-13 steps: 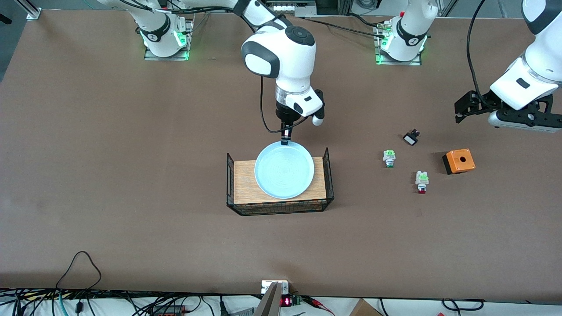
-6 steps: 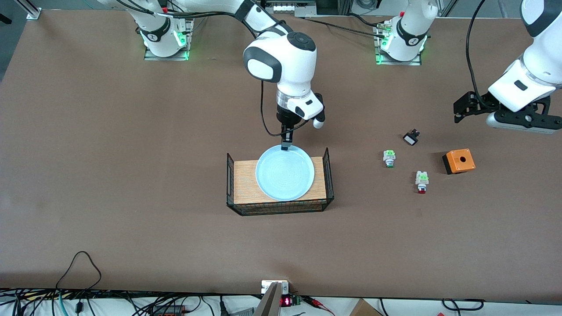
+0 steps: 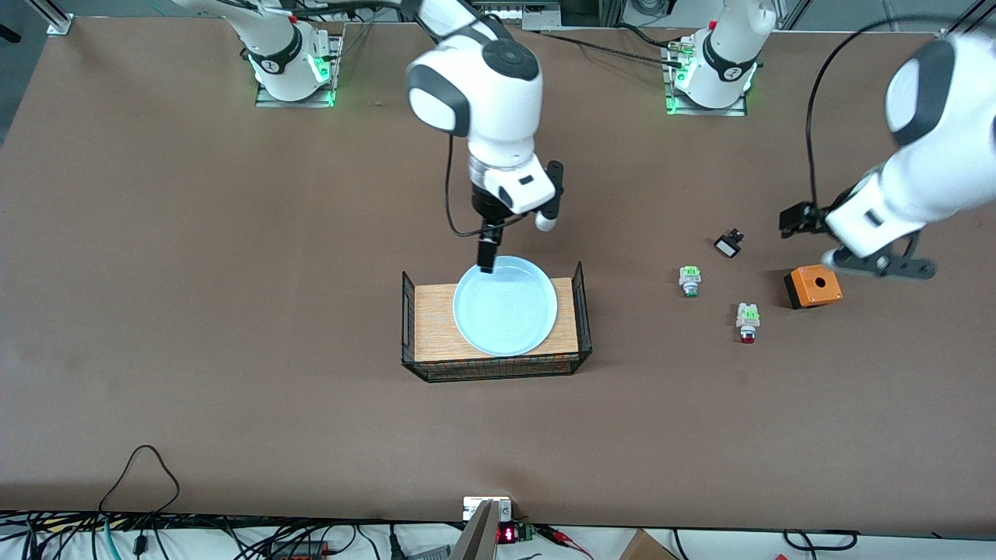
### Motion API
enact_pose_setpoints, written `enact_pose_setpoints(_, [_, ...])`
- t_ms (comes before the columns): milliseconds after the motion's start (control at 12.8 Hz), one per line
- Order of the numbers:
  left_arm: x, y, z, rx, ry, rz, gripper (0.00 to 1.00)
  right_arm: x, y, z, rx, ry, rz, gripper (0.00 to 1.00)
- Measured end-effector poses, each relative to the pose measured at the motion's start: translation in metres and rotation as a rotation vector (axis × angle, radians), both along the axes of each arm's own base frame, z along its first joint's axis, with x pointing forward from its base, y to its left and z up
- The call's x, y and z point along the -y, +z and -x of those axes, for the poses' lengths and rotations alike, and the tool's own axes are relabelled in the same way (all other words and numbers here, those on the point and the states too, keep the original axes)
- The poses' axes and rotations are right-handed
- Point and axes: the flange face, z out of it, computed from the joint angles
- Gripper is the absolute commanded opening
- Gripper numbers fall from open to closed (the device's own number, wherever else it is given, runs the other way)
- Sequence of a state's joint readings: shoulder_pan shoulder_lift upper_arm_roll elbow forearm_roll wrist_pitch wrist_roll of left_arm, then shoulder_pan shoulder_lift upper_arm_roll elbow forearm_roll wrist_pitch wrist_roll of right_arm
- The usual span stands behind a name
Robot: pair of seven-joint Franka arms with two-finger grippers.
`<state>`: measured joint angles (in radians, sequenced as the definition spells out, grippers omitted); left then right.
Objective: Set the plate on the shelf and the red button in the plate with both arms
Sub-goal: 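Raise the right gripper away while the left gripper grasps the red button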
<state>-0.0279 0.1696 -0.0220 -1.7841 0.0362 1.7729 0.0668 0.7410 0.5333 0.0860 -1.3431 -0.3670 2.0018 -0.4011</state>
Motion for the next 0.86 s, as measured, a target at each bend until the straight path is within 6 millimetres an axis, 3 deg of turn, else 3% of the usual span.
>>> enact_pose_setpoints(235, [-0.021, -0.093, -0.035, 0.019, 0.029, 0.003, 1.00, 0.071, 0.065, -0.028, -0.036, -0.149, -0.025, 1.00])
enact_pose_setpoints(470, [-0.038, -0.172, -0.052, 0.064, 0.046, 0.010, 1.00, 0.149, 0.109, -0.059, -0.053, -0.295, -0.070, 1.00])
enact_pose_setpoints(705, [-0.030, -0.215, -0.051, 0.101, 0.032, 0.017, 1.00, 0.249, 0.131, -0.097, -0.099, -0.480, -0.153, 1.00])
enact_pose_setpoints(861, [-0.027, -0.236, -0.044, 0.108, 0.027, 0.020, 1.00, 0.303, 0.141, -0.107, -0.116, -0.621, -0.172, 1.00])
